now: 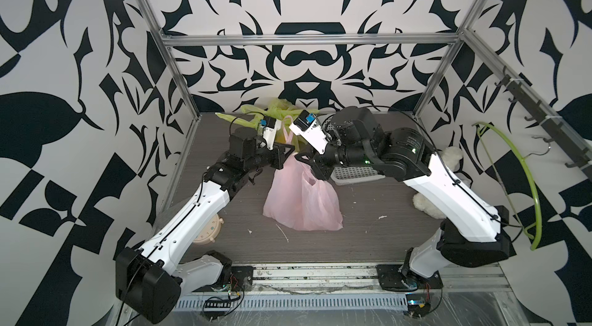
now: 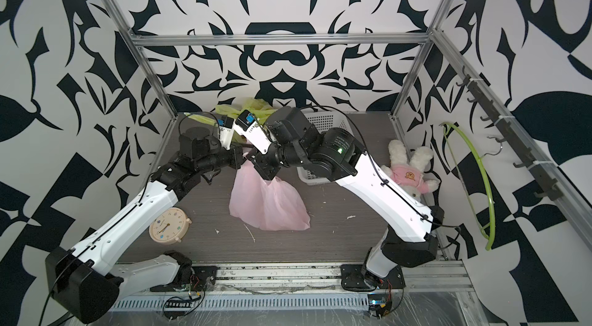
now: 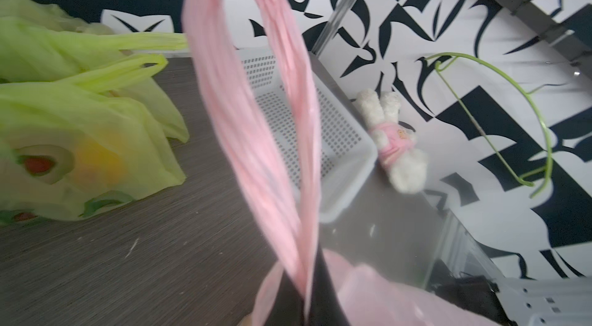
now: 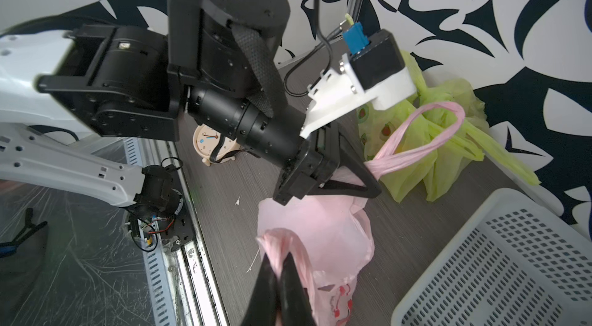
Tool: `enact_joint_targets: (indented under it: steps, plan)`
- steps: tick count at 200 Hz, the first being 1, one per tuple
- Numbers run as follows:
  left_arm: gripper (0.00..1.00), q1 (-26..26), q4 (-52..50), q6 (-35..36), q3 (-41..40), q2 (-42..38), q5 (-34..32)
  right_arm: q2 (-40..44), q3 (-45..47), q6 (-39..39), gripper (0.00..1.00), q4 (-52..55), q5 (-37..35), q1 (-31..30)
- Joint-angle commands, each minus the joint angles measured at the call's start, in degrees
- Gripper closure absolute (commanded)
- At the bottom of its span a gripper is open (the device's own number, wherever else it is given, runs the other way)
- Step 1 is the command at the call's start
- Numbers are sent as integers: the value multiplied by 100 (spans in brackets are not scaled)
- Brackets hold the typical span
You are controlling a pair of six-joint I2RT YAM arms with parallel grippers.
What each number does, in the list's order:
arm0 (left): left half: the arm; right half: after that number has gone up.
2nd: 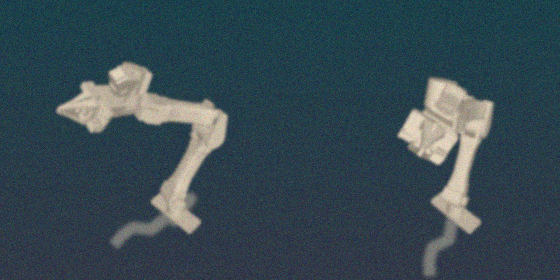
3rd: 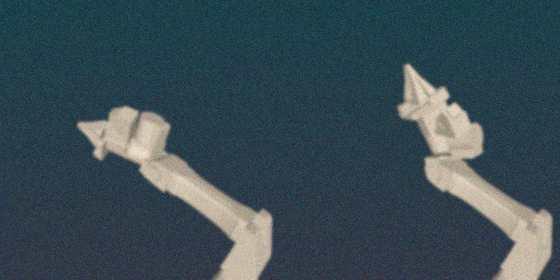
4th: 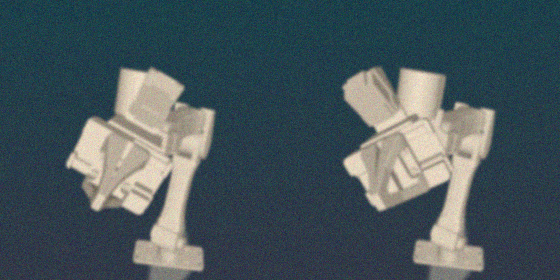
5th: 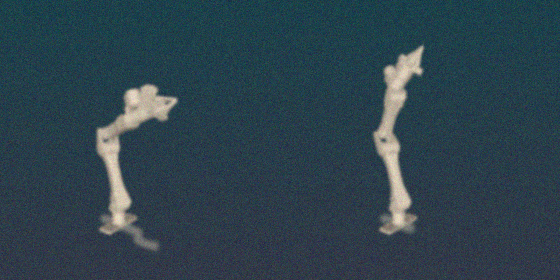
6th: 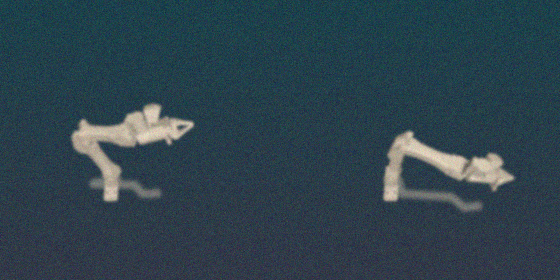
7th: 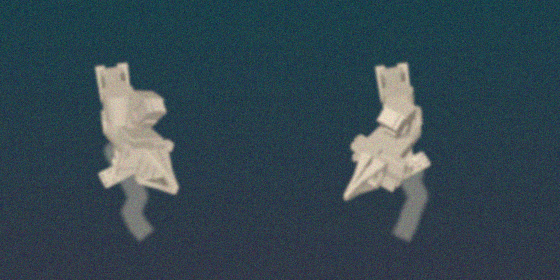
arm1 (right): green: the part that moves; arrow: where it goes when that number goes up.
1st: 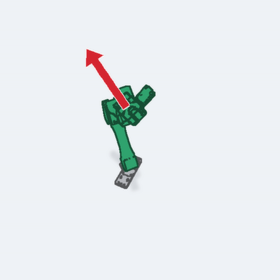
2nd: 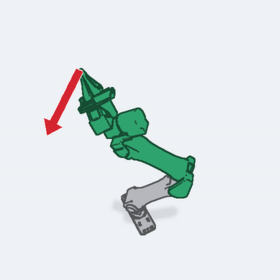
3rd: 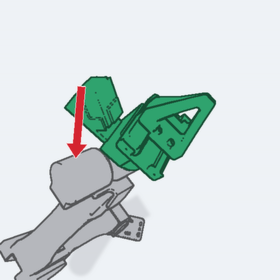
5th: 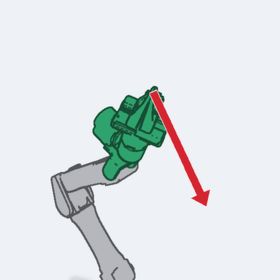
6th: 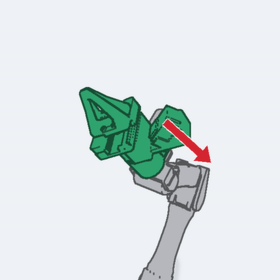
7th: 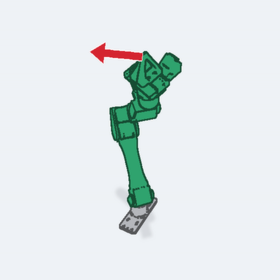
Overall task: Place the peach into a plastic bag & tie a knot
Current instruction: Cross the plastic bag at the center of the board.
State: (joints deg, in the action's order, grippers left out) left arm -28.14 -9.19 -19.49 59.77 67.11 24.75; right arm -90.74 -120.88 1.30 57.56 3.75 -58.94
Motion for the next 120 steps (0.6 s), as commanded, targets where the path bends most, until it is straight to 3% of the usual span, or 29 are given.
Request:
enact_joint_targets:
  steps: [1, 41, 120]
  plan:
    - [100, 8, 8, 238, 123, -200, 1335, 144, 188, -11, 100, -554, -221, -15]
    - [100, 10, -837, 642, 495, -5, 1963, -43, 213, 86, 100, -800, -217, 175]
    - [98, 9, -965, 784, 633, 184, 2121, -125, 391, 496, 100, -1107, 320, 657]
